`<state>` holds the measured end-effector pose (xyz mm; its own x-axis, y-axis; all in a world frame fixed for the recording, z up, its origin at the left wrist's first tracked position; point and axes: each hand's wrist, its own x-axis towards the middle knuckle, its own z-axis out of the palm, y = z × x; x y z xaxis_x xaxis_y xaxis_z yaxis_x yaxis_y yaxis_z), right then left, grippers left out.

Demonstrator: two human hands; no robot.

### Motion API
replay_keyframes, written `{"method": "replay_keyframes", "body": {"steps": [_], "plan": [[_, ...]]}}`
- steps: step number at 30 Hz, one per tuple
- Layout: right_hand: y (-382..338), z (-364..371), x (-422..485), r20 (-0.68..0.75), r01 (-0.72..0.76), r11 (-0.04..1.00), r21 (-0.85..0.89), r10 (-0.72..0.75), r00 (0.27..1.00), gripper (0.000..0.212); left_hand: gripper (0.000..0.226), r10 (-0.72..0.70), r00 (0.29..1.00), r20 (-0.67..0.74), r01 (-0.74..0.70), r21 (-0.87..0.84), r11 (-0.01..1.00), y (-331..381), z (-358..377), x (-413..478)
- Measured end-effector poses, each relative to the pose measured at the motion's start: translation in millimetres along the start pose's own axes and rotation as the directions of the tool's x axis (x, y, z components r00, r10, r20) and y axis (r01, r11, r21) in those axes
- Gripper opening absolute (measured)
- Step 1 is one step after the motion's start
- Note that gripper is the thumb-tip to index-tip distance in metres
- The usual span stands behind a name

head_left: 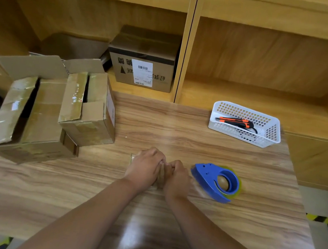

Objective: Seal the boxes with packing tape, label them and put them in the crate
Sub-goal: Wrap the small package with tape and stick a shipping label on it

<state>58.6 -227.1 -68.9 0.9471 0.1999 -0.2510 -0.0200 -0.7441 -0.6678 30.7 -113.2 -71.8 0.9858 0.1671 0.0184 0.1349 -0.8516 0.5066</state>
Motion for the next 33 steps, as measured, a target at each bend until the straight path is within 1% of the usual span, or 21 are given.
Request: {"method": "replay_keyframes", "body": {"steps": [2, 4, 7, 8, 11, 14, 15, 17, 18, 19, 21, 23, 24, 25, 27, 28, 29, 31, 32, 33], "plan": [[0, 3, -1, -0.013, 0.020, 0.999, -0.029, -0.020, 1.000, 0.014, 0.042, 0.000, 1.000, -0.006, 0.000, 0.002, 1.000, 1, -1, 1], [1, 9, -2, -0.039, 0.035, 0.999, -0.037, -0.036, 0.999, 0.009, 0.053, -0.016, 1.000, 0.002, 0.016, -0.014, 1.000, 4, -2, 1], [0, 15, -6, -0.043, 0.049, 0.997, -0.054, -0.052, 0.998, 0.013, 0.058, -0.055, 0.998, 0.031, 0.056, -0.016, 0.998, 5, -3, -1], [-1, 17, -6, -0.037, 0.065, 0.996, -0.052, -0.067, 0.997, 0.015, 0.058, -0.067, 0.998, 0.021, 0.067, -0.031, 0.997, 3, -2, -1], [-3, 15, -3, 0.045, 0.123, 0.987, -0.104, -0.119, 0.992, 0.016, 0.059, -0.085, 0.996, -0.020, 0.084, -0.047, 0.995, 0, -1, -1], [-2, 10, 1, 0.128, 0.188, 0.961, -0.205, -0.164, 0.978, 0.014, 0.060, -0.120, 0.993, -0.014, 0.120, -0.030, 0.992, 0, 2, 0], [0, 11, 3, 0.159, 0.190, 0.948, -0.257, -0.152, 0.975, 0.017, 0.062, -0.124, 0.992, -0.014, 0.124, -0.018, 0.992, 0, 3, 0], [4, 13, 6, 0.233, 0.200, 0.901, -0.385, -0.114, 0.966, 0.029, 0.067, -0.124, 0.992, -0.009, 0.124, 0.002, 0.992, 1, 2, -1], [8, 14, 6, 0.255, 0.213, 0.882, -0.421, -0.110, 0.961, 0.033, 0.069, -0.119, 0.993, 0.004, 0.119, 0.002, 0.993, 3, 2, -2], [11, 17, 6, 0.260, 0.210, 0.886, -0.413, -0.107, 0.960, 0.034, 0.070, -0.111, 0.994, 0.009, 0.111, -0.008, 0.994, 5, 1, -3], [18, 17, 7, 0.216, 0.174, 0.936, -0.307, -0.109, 0.970, 0.036, 0.069, -0.117, 0.993, 0.009, 0.117, -0.008, 0.993, 10, -6, -6], [21, 13, 11, 0.165, 0.112, 0.990, -0.083, -0.097, 0.981, 0.040, 0.065, -0.103, 0.992, -0.067, 0.110, 0.104, 0.989, 10, -13, -13], [21, 10, 12, 0.143, 0.100, 0.993, 0.059, -0.108, 0.984, 0.036, 0.063, -0.102, 0.986, -0.134, 0.124, 0.162, 0.979, 7, -14, -19], [22, 7, 15, 0.105, 0.150, 0.979, 0.141, -0.166, 0.981, 0.032, 0.062, -0.131, 0.969, -0.209, 0.168, 0.169, 0.971, 4, -11, -25], [20, 0, 18, 0.061, 0.344, 0.933, 0.105, -0.351, 0.934, 0.036, 0.064, -0.275, 0.904, -0.327, 0.317, 0.079, 0.945, 1, -5, -41], [18, -3, 20, 0.077, 0.422, 0.904, 0.073, -0.427, 0.901, 0.041, 0.069, -0.354, 0.859, -0.369, 0.389, 0.023, 0.921, 1, 0, -48], [16, -5, 21, 0.125, 0.481, 0.876, 0.047, -0.482, 0.867, 0.045, 0.076, -0.432, 0.815, -0.386, 0.452, -0.043, 0.891, 4, 3, -54], [14, -7, 21, 0.258, 0.550, 0.835, -0.022, -0.527, 0.810, 0.052, 0.091, -0.562, 0.738, -0.373, 0.553, -0.143, 0.821, 10, 9, -63], [14, -8, 20, 0.296, 0.569, 0.821, -0.053, -0.531, 0.794, 0.054, 0.096, -0.602, 0.710, -0.366, 0.586, -0.170, 0.793, 13, 12, -67], [15, -9, 19, 0.293, 0.566, 0.821, -0.070, -0.525, 0.799, 0.054, 0.098, -0.629, 0.687, -0.364, 0.604, -0.195, 0.773, 16, 15, -69]]}}
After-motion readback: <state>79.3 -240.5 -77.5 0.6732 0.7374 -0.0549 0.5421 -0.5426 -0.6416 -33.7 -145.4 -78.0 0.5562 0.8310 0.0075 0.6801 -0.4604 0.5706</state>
